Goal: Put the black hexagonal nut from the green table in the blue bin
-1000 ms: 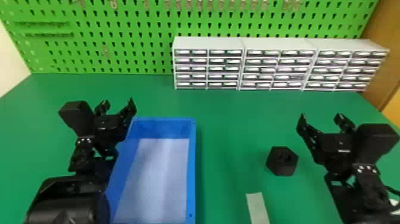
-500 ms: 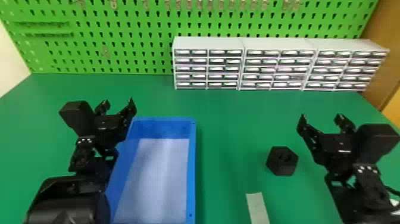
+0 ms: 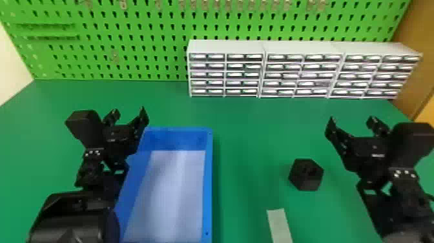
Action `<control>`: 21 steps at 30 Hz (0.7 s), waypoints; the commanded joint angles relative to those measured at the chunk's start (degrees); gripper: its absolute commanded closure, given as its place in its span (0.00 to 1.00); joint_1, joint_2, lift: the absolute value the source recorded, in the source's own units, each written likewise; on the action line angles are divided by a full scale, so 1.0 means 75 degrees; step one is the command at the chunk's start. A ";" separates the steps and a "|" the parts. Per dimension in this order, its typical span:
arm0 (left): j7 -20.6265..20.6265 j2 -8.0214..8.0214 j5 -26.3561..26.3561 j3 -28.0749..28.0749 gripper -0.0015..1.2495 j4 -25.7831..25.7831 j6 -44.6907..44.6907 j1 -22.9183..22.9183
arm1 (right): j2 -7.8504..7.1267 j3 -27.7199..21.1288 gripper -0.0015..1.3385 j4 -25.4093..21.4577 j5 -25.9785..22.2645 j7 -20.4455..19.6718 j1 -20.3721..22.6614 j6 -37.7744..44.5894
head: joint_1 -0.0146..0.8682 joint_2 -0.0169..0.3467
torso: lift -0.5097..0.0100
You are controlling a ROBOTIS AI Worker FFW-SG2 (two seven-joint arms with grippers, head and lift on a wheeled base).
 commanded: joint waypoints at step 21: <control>0.0000 -0.0020 -0.0012 0.0018 0.41 0.0000 0.0000 0.0014 | -0.0070 0.0032 0.30 -0.0980 -0.0570 0.0000 -0.0704 0.2565 | 0.79 0.19 | 0.79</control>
